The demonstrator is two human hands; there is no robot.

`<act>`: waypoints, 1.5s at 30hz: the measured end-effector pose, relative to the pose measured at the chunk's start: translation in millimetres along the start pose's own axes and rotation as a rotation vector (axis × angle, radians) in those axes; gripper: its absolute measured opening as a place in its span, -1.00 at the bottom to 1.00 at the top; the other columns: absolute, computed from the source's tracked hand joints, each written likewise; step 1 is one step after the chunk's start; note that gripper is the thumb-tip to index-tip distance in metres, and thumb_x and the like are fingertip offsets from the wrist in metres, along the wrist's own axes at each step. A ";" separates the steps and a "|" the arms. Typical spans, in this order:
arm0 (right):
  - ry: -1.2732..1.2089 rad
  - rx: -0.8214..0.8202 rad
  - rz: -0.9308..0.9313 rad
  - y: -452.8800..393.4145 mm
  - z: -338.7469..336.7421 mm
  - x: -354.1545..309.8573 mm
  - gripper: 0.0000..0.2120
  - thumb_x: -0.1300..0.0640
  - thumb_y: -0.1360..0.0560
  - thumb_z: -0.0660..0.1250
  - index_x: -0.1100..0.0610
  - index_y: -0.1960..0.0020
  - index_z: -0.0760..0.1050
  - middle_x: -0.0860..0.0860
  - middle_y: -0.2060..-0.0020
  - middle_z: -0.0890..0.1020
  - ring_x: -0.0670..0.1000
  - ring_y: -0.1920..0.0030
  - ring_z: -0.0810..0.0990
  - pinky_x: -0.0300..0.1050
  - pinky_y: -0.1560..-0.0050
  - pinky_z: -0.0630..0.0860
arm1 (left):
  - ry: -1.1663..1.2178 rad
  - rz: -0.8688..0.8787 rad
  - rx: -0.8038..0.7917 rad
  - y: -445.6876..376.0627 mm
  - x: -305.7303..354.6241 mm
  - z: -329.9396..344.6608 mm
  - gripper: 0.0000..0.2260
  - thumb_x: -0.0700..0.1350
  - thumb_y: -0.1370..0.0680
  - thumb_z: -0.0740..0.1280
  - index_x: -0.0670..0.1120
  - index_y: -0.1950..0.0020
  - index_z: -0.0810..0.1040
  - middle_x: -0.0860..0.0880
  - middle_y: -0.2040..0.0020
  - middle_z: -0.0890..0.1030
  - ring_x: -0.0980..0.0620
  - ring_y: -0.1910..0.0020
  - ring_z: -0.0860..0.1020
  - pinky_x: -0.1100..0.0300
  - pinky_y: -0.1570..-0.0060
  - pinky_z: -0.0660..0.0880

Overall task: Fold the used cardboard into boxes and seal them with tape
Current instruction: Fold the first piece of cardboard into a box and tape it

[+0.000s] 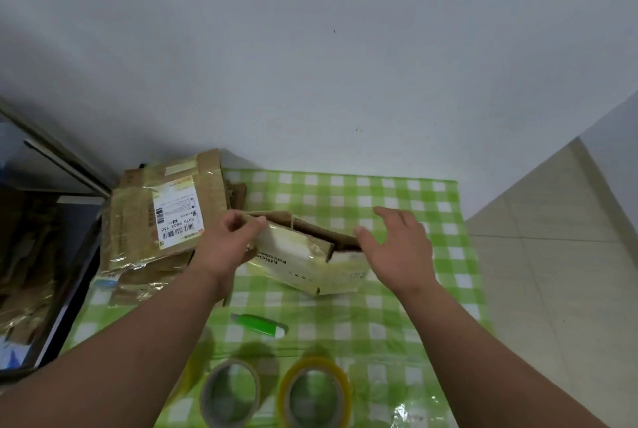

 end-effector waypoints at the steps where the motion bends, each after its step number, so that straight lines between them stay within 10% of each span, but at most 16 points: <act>1: -0.065 -0.006 0.076 2.5 3.2 6.2 -0.43 -0.26 -0.54 0.22 0.00 -0.46 0.36 0.04 -0.40 0.39 0.10 -0.39 0.37 0.14 -0.38 0.33 | 0.042 -0.021 0.033 0.9 -3.6 -2.9 -0.87 -0.11 -0.56 0.39 -0.16 0.02 0.53 -0.12 -0.04 0.61 -0.09 -0.12 0.58 -0.10 -0.14 0.57; 8: -0.663 -0.049 0.395 10.2 31.0 1.4 -0.45 -0.25 -0.54 0.24 0.04 -0.40 0.33 0.09 -0.25 0.48 0.09 -0.03 0.63 0.13 -0.17 0.57 | -0.077 0.007 0.069 13.2 -6.5 -0.1 -0.72 0.17 -0.57 0.32 0.03 -0.13 0.65 0.03 -0.06 0.64 0.01 -0.11 0.56 -0.04 -0.27 0.48; 15: -0.636 0.031 0.305 22.9 27.4 -3.7 -0.36 -0.02 -0.47 0.45 0.02 -0.41 0.18 0.02 -0.24 0.36 0.05 -0.14 0.48 -0.06 -0.09 0.42 | -0.223 0.028 0.079 25.2 -10.6 -0.6 -0.83 0.09 -0.49 0.37 0.04 0.17 0.68 -0.13 0.10 0.67 -0.12 0.03 0.62 -0.07 -0.11 0.57; 19: -0.553 -0.007 0.223 30.6 24.3 -8.3 -0.51 -0.02 -0.46 0.45 -0.04 -0.21 0.21 -0.04 -0.13 0.44 0.02 -0.03 0.53 -0.06 0.01 0.44 | -0.392 0.129 0.070 32.7 -8.3 2.1 -0.90 -0.09 -0.50 0.34 -0.08 0.07 0.63 -0.08 0.30 0.51 -0.03 0.31 0.46 0.14 0.27 0.38; 29: -0.421 -0.082 0.001 41.0 22.3 8.8 -0.66 0.04 -0.46 0.48 -0.09 -0.13 0.39 -0.11 -0.12 0.42 -0.08 -0.06 0.52 0.01 -0.12 0.53 | -0.600 0.327 -0.098 49.6 -14.7 20.9 -0.60 -0.20 -0.54 0.28 0.07 -0.35 0.47 0.04 -0.19 0.39 0.21 0.25 0.51 0.40 0.19 0.39; 33: -0.355 -0.090 -0.047 49.4 23.5 15.1 -0.56 0.04 -0.46 0.47 -0.03 -0.28 0.42 -0.12 -0.19 0.41 -0.08 -0.14 0.51 -0.03 -0.15 0.52 | -0.575 0.350 -0.115 57.0 -24.6 20.4 -0.46 -0.28 -0.50 0.28 0.07 -0.44 0.32 0.04 -0.07 0.48 0.27 0.31 0.48 0.39 0.29 0.33; 40: -0.156 -0.089 -0.155 53.3 29.5 10.8 -0.50 -0.04 -0.50 0.40 0.01 -0.40 0.41 -0.09 -0.22 0.33 0.02 -0.14 0.48 -0.09 -0.12 0.50 | -0.964 0.501 -0.189 51.3 -29.6 12.2 -0.33 -0.13 -0.51 0.26 -0.01 -0.60 0.12 0.02 -0.54 0.21 0.00 -0.43 0.23 0.06 -0.43 0.27; 45: -0.212 -0.076 -0.141 53.0 34.0 8.5 -0.48 -0.11 -0.52 0.37 0.10 -0.40 0.47 -0.10 -0.24 0.26 -0.02 -0.20 0.44 -0.11 -0.22 0.46 | -0.936 0.583 -0.244 50.7 -27.5 10.1 -0.37 0.17 -0.55 0.21 -0.05 -0.57 0.23 0.07 -0.55 0.19 0.03 -0.46 0.15 0.11 -0.48 0.17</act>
Point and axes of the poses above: each hand's wrist, its own y-axis away from the middle knuckle, its own z-axis out of the palm, x = y × z, the point moved 2 cm from there along -y, towards the middle knuckle
